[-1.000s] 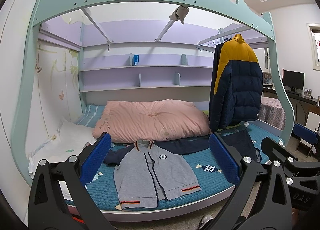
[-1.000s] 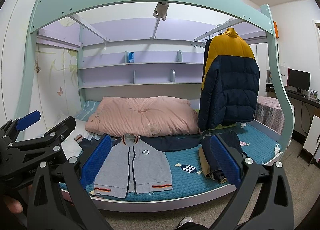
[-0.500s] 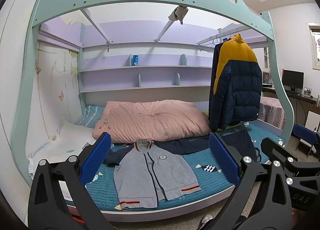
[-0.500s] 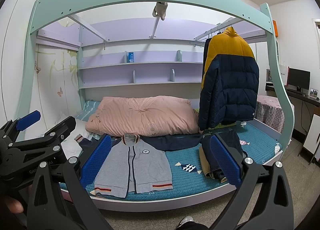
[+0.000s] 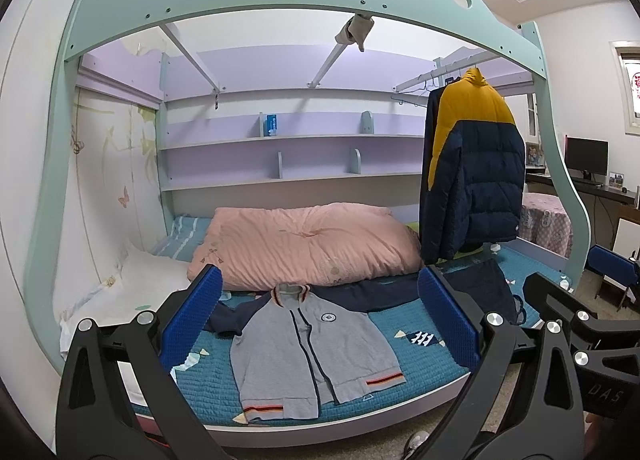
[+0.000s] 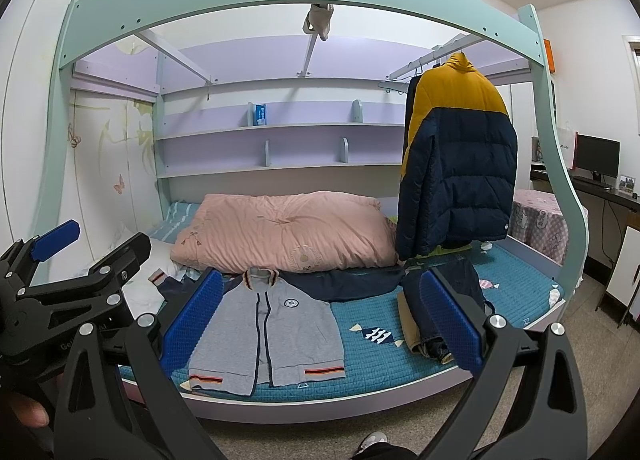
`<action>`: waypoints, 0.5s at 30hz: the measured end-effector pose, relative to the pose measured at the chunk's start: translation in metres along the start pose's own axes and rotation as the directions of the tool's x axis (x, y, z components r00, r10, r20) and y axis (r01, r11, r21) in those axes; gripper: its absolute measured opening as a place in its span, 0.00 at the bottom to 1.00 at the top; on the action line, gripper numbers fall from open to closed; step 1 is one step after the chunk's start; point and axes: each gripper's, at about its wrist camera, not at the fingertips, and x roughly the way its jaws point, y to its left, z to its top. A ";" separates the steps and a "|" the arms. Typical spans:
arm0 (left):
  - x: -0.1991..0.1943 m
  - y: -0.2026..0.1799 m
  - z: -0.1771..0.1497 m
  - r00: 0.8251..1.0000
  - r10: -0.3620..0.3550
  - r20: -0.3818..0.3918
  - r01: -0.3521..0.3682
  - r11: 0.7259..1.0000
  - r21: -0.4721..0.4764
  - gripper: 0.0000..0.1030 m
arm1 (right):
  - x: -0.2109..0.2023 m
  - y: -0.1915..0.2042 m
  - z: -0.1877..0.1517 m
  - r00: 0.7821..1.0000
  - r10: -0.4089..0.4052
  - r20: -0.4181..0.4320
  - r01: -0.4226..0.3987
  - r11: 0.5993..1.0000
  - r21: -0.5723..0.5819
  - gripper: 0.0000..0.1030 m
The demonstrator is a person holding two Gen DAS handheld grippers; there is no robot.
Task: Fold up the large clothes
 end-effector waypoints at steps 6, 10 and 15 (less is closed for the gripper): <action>0.000 0.001 -0.001 1.000 -0.001 0.002 0.001 1.000 0.003 0.96 | -0.002 0.001 0.000 1.000 -0.001 0.001 0.001 1.000 0.001 0.93; 0.002 0.003 -0.001 1.000 -0.002 0.005 0.002 1.000 0.004 0.96 | -0.003 0.002 -0.001 1.000 -0.002 0.003 0.002 1.000 -0.002 0.93; 0.003 0.004 -0.001 1.000 -0.001 0.006 0.001 1.000 0.006 0.96 | -0.004 0.004 -0.002 1.000 -0.005 0.002 0.005 1.000 0.001 0.93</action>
